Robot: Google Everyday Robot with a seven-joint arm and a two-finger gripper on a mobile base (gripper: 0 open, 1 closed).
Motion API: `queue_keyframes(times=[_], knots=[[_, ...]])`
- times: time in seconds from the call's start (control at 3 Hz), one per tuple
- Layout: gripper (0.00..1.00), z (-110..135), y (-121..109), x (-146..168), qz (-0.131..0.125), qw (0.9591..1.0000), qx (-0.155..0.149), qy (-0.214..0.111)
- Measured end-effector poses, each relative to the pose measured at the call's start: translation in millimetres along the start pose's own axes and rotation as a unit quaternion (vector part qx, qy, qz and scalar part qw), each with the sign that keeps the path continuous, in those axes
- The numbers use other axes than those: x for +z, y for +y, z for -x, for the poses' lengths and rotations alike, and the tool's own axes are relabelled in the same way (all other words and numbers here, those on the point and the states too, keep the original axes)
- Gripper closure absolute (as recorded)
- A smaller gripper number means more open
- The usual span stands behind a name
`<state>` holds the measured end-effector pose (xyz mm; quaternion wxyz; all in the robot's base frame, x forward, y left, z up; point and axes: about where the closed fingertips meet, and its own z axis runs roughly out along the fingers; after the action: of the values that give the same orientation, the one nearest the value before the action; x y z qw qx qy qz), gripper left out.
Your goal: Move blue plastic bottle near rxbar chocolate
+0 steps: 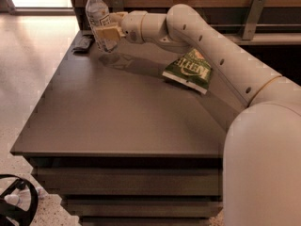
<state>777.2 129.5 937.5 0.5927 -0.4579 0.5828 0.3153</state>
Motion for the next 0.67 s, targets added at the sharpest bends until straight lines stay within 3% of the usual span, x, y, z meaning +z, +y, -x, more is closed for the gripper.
queue_keyframes(times=[0.67], knots=[[1.0, -18, -43, 17, -0.015, 0.9996, 0.022, 0.0]])
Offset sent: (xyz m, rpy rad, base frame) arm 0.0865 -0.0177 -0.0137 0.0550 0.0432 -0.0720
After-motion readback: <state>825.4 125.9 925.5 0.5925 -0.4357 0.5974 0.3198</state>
